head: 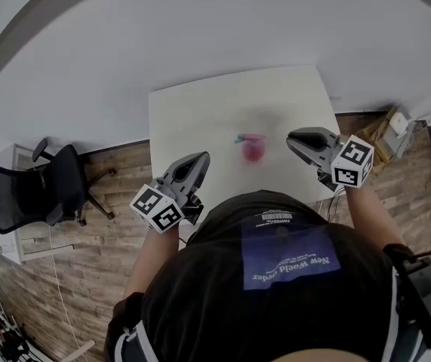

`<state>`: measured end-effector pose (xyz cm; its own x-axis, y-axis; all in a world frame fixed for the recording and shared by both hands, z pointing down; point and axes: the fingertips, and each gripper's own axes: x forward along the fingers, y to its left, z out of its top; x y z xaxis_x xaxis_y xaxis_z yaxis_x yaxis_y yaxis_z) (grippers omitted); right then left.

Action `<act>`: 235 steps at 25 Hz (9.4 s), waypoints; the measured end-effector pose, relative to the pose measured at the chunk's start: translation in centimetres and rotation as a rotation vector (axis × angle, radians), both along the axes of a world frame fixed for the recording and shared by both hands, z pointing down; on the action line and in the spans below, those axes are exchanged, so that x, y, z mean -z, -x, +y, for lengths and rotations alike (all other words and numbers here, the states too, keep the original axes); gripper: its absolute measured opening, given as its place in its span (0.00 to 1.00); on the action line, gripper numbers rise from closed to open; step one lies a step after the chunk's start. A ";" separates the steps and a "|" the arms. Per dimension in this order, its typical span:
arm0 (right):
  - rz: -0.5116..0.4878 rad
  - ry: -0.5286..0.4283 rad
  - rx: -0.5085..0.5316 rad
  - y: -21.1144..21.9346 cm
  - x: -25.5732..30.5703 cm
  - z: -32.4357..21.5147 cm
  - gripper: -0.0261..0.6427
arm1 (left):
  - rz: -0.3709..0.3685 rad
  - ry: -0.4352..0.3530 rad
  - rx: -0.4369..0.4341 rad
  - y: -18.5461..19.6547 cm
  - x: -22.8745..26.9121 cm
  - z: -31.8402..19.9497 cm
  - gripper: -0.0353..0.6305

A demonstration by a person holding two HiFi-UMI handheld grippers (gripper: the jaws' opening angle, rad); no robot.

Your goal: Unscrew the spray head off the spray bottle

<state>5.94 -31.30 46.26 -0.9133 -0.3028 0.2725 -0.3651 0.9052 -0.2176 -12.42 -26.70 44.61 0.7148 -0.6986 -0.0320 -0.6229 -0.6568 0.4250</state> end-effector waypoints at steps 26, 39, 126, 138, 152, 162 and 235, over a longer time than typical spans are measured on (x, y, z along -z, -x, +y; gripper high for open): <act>1.110 -0.042 0.712 7.3 -16.7 -3.4 0.32 | 0.080 0.052 0.266 6.4 -3.7 3.8 0.05; 1.213 -0.025 0.737 7.7 -19.4 -3.4 0.25 | 0.090 0.067 0.303 8.1 -4.6 5.3 0.05; -0.256 0.172 0.543 5.7 9.4 4.2 0.25 | 0.075 -0.139 -0.342 -7.0 6.5 1.6 0.75; -0.259 0.188 0.545 5.9 9.9 4.3 0.25 | 0.107 -0.141 -0.341 -7.1 7.1 1.6 0.76; -0.193 -0.037 0.600 5.9 10.4 5.4 0.25 | 0.188 -0.007 -0.379 -7.3 6.3 1.9 0.76; -0.139 -0.157 0.619 6.0 10.5 6.1 0.25 | 0.190 0.026 -0.401 -7.3 5.9 2.4 0.76; -0.434 0.552 0.478 0.1 11.4 0.1 0.40 | 0.058 -0.170 -0.313 -3.8 7.5 1.9 0.76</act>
